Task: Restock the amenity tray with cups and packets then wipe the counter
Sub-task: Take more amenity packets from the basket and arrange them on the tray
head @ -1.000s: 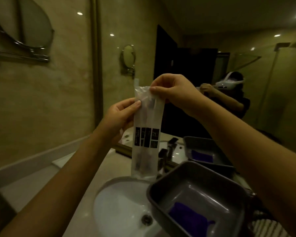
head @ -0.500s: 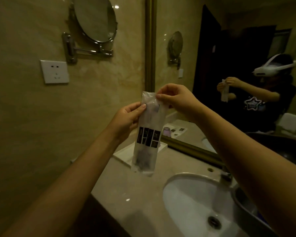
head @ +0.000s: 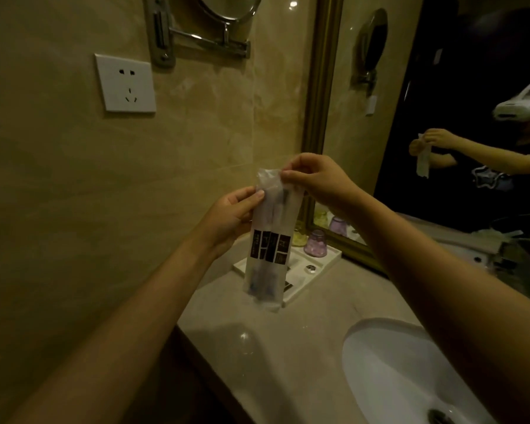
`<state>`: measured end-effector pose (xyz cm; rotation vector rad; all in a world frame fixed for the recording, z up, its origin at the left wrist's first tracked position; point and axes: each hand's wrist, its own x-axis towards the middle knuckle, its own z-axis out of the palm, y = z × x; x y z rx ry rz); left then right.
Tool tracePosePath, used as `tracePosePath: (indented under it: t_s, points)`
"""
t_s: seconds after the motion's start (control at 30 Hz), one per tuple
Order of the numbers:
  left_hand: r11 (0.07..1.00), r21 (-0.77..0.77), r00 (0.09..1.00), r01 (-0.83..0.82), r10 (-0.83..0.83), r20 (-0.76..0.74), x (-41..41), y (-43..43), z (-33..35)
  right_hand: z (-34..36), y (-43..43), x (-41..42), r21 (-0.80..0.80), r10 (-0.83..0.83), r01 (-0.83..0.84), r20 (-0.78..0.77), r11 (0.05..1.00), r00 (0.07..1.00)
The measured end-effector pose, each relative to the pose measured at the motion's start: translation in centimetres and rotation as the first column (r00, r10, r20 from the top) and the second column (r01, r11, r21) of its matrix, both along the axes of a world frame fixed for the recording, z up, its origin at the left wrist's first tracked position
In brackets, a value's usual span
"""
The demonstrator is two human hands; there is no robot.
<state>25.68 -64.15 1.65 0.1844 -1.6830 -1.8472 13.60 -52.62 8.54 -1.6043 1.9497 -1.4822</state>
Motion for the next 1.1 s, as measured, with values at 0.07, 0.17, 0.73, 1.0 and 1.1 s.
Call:
tracePosePath:
  t_s: [0.07,0.17,0.73,1.0,1.1]
  points:
    - [0.999,0.024,0.999,0.029,-0.030,0.026,-1.2,-2.0,-1.6,-0.8,-2.1,-1.2,0.010,-0.020,0.020,0.003,1.000,1.000]
    - [0.996,0.085,0.991,0.038,-0.049,0.123,-3.5,-4.9,-5.1,-1.7,-5.2,-3.4,0.010,-0.050,0.050,0.041,0.999,0.998]
    - [0.794,0.586,0.941,-0.164,-0.051,0.334,-12.1,-13.5,-20.0,-9.8,-16.8,-15.7,0.100,-0.320,0.305,0.354,0.947,0.879]
    - [0.784,0.511,0.861,-0.353,0.059,0.505,-12.4,-16.8,-22.2,-18.9,-20.9,-20.6,0.261,-0.509,0.437,0.416,0.861,0.754]
    - [0.800,0.418,0.773,-0.430,0.087,0.629,-12.6,-17.6,-22.7,-22.7,-22.5,-21.6,0.341,-0.563,0.453,0.405,0.824,0.720]
